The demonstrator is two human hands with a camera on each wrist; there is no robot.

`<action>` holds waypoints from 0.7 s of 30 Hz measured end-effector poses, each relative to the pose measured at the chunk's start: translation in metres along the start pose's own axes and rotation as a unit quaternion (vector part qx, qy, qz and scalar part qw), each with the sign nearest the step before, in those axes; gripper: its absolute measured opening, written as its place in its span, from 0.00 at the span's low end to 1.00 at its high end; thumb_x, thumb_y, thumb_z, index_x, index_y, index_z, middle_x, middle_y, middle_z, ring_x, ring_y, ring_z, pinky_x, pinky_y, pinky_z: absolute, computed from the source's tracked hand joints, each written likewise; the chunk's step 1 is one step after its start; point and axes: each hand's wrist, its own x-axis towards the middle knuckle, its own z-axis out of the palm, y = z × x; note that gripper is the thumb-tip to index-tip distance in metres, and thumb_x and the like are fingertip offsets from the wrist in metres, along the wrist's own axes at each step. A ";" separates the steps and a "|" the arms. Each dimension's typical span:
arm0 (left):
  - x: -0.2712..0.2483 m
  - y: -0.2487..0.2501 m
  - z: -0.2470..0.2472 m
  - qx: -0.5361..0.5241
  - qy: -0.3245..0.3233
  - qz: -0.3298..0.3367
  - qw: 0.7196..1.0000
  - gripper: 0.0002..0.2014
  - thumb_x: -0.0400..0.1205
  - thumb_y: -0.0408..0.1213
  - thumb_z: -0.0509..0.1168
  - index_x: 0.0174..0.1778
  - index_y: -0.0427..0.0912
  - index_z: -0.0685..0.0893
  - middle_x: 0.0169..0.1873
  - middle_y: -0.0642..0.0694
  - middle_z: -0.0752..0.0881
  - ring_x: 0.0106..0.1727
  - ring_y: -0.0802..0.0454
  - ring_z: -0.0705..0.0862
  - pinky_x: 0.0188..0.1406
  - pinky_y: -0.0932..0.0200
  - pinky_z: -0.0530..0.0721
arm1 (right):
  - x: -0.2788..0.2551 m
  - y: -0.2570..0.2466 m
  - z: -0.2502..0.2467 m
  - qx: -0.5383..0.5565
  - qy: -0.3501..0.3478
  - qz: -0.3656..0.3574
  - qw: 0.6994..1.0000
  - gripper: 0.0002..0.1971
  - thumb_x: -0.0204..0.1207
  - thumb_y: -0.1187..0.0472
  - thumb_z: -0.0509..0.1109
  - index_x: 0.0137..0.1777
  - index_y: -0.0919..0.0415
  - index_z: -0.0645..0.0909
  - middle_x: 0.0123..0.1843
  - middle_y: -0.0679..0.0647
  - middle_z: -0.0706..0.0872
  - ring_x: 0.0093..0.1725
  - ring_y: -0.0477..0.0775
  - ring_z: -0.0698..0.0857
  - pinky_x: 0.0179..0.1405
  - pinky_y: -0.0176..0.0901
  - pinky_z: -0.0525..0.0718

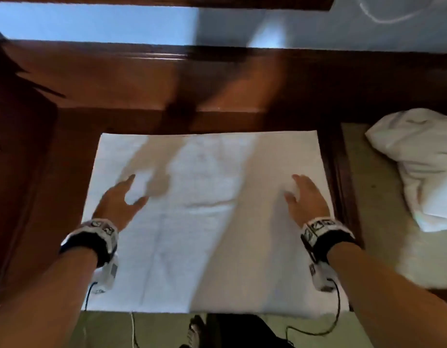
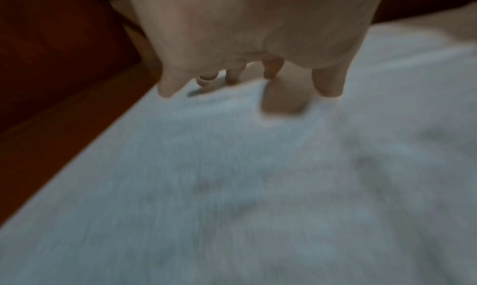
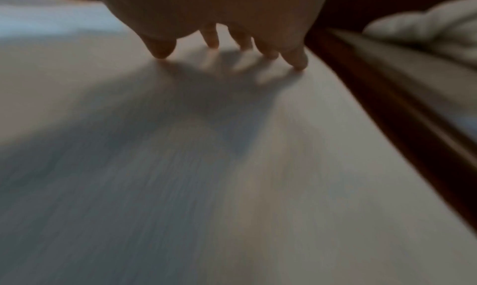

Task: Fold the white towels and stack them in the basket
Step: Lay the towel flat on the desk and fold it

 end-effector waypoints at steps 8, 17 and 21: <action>-0.025 -0.042 0.049 0.227 -0.111 -0.009 0.967 0.47 0.63 0.88 0.34 0.76 0.79 0.24 0.85 0.56 0.28 0.86 0.27 0.42 0.73 0.16 0.61 | -0.041 0.025 0.046 -0.243 -0.158 0.009 0.957 0.40 0.80 0.30 0.42 0.80 0.41 0.20 0.82 0.54 0.17 0.83 0.69 0.27 0.78 0.81 0.47; 0.039 -0.024 0.016 0.114 -0.078 0.061 0.989 0.49 0.74 0.78 0.56 0.87 0.66 0.43 0.89 0.50 0.38 0.89 0.40 0.40 0.84 0.28 0.48 | 0.019 0.002 0.033 -0.235 -0.124 -0.007 0.964 0.40 0.79 0.28 0.47 0.85 0.39 0.32 0.86 0.52 0.27 0.85 0.65 0.32 0.80 0.78 0.44; -0.049 -0.060 0.057 0.202 -0.096 0.088 0.971 0.49 0.72 0.83 0.42 0.86 0.66 0.37 0.87 0.47 0.31 0.88 0.33 0.40 0.82 0.23 0.51 | -0.076 0.016 0.053 -0.211 -0.156 0.010 0.965 0.41 0.78 0.27 0.42 0.84 0.40 0.29 0.84 0.54 0.21 0.84 0.64 0.27 0.81 0.76 0.41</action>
